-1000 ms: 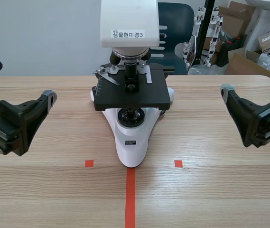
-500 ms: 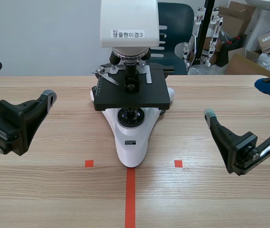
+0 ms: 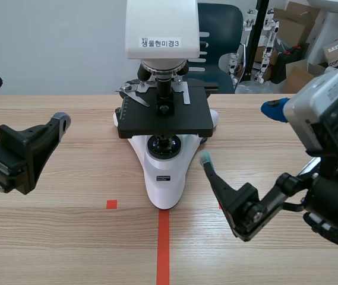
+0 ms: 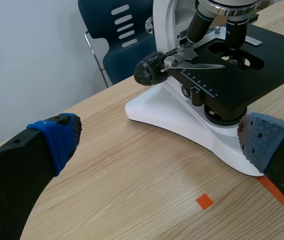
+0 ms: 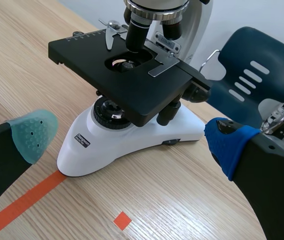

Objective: Point at the coarse focus knob

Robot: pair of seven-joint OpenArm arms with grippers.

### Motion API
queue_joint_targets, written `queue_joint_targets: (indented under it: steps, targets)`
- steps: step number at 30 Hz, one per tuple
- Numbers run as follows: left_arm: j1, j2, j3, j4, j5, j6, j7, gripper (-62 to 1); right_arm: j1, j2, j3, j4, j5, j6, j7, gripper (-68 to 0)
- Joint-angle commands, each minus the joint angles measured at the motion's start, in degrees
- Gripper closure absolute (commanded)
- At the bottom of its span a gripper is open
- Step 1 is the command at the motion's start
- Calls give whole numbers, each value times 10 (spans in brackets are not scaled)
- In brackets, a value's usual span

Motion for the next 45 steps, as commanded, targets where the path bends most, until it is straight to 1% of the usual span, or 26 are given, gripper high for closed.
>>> queue_joint_targets:
  steps: [1,8,14,15,18,19,24,29,38,43,45]
  targets:
    - [0,0,-3,2,-3,1,-8,-623,1,-2,10,7,4,-3,6,-679]
    - [0,0,-3,2,-3,1,-8,-623,1,-5,10,7,4,-5,5,-679]
    - [0,0,-3,2,-4,1,-10,-623,1,-5,10,7,5,-5,-7,-679]
    - [0,0,-3,2,-4,1,-10,-623,1,-7,10,7,6,-9,-7,-679]
    - [0,0,-3,2,-4,1,-11,-623,1,-18,10,7,26,-31,-8,-679]
    - [0,0,-3,2,-4,1,-13,-623,1,-26,10,7,26,-33,-12,-679]
    - [0,0,-3,2,-4,1,-15,-623,7,-65,10,7,21,-32,-53,-679]
    - [-2,0,-3,2,-3,1,-15,-623,8,-82,10,7,-7,-28,-54,-679]
    - [-2,0,-3,2,-3,1,-15,-623,27,-83,10,7,-9,-28,-62,-679]
    - [0,0,-3,2,-3,1,-20,-623,26,-97,7,7,-9,-28,-61,-679]
    - [10,0,-3,2,-1,0,-32,-623,26,-98,1,7,-9,-28,-60,-679]
